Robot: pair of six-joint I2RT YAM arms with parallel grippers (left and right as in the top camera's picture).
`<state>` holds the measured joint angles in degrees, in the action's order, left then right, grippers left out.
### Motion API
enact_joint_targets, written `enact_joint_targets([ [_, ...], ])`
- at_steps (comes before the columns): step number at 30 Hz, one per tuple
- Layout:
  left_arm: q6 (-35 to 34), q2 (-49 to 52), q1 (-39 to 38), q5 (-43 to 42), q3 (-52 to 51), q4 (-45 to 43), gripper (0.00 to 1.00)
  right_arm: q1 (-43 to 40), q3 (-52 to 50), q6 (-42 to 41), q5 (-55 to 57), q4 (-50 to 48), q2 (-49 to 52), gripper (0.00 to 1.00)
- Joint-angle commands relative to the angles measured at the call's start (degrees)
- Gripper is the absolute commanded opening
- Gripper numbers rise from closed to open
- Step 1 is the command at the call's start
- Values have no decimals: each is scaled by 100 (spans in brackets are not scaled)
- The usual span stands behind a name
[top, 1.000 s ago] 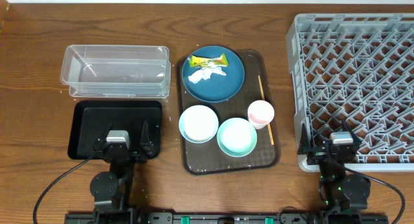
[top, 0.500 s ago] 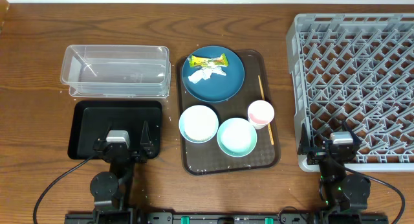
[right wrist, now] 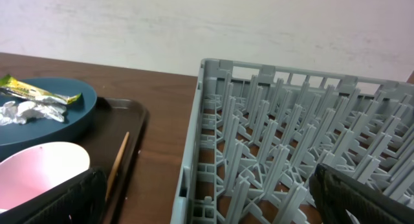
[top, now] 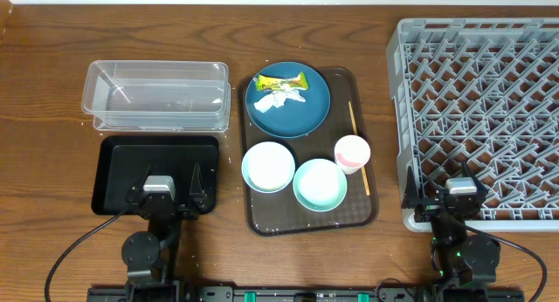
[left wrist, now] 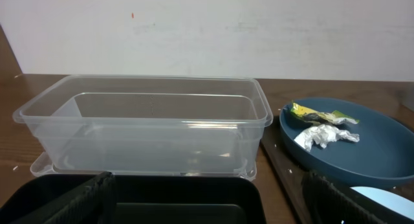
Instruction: Sort waste into correct bins and load items into the dishwasher rack
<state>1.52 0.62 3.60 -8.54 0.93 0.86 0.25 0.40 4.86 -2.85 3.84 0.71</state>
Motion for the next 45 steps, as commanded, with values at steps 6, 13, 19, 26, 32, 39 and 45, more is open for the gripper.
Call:
enact_joint_targets([
  [6,17,-28,20,-39,-70,234,93,15,-9,55,0,22,-33,99],
  [13,17,-28,20,-39,-70,234,93,15,-9,55,0,22,-33,99],
  [19,15,-28,20,-42,-70,227,93,15,-9,55,-28,-33,-33,99],
  [26,17,-28,20,-39,-70,232,93,15,-9,55,-42,-4,-33,99],
  [32,9,-28,20,-48,-70,234,93,15,-9,-2,-59,-81,-33,99],
  [39,-605,199,20,-258,-11,302,93,15,-9,-227,-59,-472,-33,99],
  [45,-699,1062,20,-282,459,343,93,15,118,-411,11,-516,105,99],
])
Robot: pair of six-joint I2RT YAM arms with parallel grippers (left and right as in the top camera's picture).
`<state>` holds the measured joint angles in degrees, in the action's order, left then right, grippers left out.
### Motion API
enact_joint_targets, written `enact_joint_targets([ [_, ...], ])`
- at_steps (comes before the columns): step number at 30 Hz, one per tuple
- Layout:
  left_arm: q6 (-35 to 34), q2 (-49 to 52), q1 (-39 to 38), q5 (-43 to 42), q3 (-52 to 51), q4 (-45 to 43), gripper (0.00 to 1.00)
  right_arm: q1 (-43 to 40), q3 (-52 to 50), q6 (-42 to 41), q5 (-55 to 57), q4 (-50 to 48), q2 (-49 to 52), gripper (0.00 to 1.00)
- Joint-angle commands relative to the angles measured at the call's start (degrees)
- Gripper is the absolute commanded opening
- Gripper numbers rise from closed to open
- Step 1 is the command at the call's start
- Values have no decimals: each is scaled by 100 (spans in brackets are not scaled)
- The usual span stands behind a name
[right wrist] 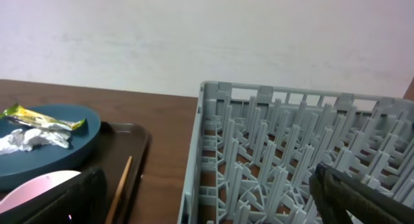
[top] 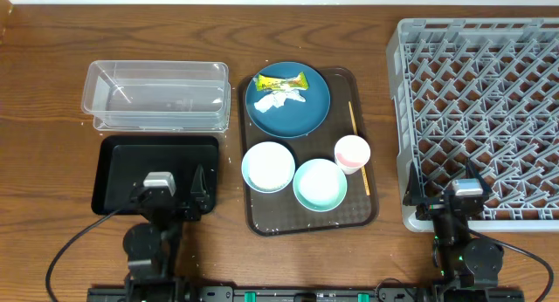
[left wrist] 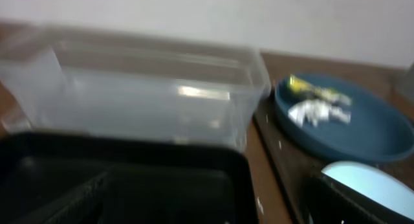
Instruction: Sort waste into correct bins and load items into the dishwasher rack
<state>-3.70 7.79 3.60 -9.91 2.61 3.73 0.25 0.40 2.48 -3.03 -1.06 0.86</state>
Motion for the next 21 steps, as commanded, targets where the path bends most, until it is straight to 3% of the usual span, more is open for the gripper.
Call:
enact_joint_targets([
  [1,-177,535,20,-144,422,66,93,13,177,-173,52,-31,153,99],
  [6,-177,1735,20,-146,1392,424,93,15,691,-173,153,-22,817,99],
  [12,-168,3228,20,-164,2848,1419,93,15,1696,-175,144,131,2424,99],
  [16,-129,4070,20,-350,3932,2557,93,15,2553,-175,-205,564,3521,99],
  [21,13,4968,20,-761,5327,4422,93,15,3915,-175,-863,1891,4809,99],
])
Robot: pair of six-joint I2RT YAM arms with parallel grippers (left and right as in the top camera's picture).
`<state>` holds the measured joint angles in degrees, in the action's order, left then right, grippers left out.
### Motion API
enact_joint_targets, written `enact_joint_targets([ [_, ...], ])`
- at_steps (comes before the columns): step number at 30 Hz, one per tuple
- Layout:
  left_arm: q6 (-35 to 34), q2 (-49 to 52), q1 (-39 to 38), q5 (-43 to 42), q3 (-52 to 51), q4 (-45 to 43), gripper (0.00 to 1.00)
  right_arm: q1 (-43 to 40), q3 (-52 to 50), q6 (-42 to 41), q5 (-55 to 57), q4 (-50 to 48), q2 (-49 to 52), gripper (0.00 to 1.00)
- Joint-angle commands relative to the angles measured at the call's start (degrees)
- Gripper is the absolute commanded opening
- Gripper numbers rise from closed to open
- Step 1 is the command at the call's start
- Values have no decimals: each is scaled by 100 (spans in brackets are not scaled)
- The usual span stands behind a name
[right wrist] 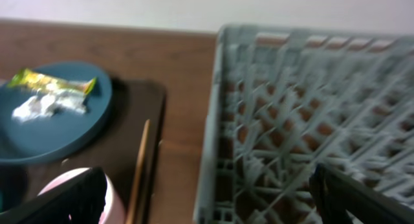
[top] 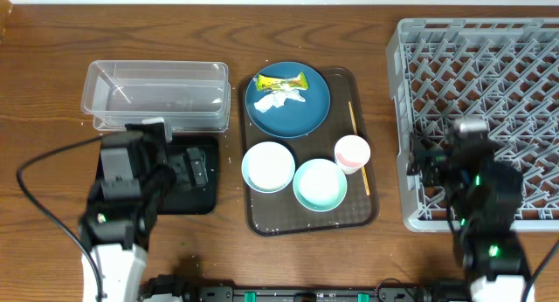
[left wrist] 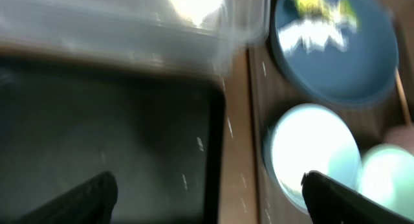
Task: Sort waste into correct bins and load items into the dishwasher rack
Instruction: 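Reach the left gripper to the blue plate and grasp the white tissue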
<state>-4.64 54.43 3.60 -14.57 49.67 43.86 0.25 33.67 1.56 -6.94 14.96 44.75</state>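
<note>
On the brown tray (top: 262, 216) a blue plate (top: 301, 114) holds a yellow-green wrapper (top: 281, 81) and crumpled white paper (top: 281, 99). In front of it stand a white bowl (top: 268, 166), a teal bowl (top: 320, 183) and a pink cup (top: 352, 153), with a wooden chopstick (top: 358, 145) to the right. My left gripper (left wrist: 207, 208) hangs open over the black bin (left wrist: 110, 133), looking down at its right edge. My right gripper (right wrist: 207, 208) is open above the left rim of the grey dishwasher rack (top: 489, 75). Neither gripper holds anything.
A clear plastic bin (top: 157, 94) sits behind the black bin at the left. The rack fills the right side of the table. Cables trail from both arms toward the front edge.
Both arms have risen from the table's front edge and moved forward. The left wrist view now looks down on the black bin and white bowl; the right gripper is over the rack's left side.
Both grippers first rested open and low at the front edge, left by the black bin, right by the rack. Then the left view had shifted slightly and blurred. Now both arms are raised and further forward, and every object lies where it was.
</note>
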Motion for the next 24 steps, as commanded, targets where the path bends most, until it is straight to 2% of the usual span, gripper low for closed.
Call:
enact_joint_targets([
  [1,254,463,20,-284,852,754,93,15,876,-83,-501,599,662,99],
  [4,719,761,24,-229,1222,1320,93,13,1534,-59,-490,1283,1222,99],
  [11,695,850,24,-549,1241,1314,93,15,1845,-70,-577,1484,1609,99],
  [19,481,935,-66,-601,1244,208,93,15,1845,-70,-621,1467,1591,99],
  [24,485,1360,-570,-595,1274,-612,93,15,1843,-70,-619,1443,1613,99],
])
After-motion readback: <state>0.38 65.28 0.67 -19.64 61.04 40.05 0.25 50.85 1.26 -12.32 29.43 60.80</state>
